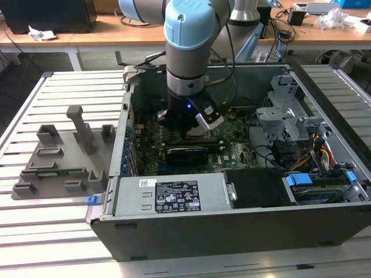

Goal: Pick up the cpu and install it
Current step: 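Install the second cpu locking lever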

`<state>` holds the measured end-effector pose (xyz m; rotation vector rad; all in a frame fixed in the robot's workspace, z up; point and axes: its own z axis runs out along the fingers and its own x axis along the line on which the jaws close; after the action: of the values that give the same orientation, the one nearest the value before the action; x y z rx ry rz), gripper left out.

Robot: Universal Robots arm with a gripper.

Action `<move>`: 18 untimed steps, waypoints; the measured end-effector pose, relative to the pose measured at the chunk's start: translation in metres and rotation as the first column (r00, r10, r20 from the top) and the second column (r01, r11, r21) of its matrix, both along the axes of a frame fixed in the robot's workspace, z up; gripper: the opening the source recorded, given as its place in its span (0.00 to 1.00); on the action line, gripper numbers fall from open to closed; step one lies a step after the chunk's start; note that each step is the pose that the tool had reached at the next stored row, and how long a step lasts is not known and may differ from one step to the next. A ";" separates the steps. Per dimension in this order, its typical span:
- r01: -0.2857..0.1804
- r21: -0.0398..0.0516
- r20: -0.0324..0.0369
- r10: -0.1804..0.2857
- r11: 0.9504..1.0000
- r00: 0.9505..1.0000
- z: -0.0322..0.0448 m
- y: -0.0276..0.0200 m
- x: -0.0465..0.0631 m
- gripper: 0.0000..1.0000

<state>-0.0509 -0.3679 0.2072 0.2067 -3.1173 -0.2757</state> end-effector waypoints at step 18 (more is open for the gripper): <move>0.000 -0.171 -0.001 0.000 0.985 1.000 0.0325 0.0404 0.037 0.11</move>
<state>-0.0144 -0.3276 0.2396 0.2045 -3.1171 -0.0080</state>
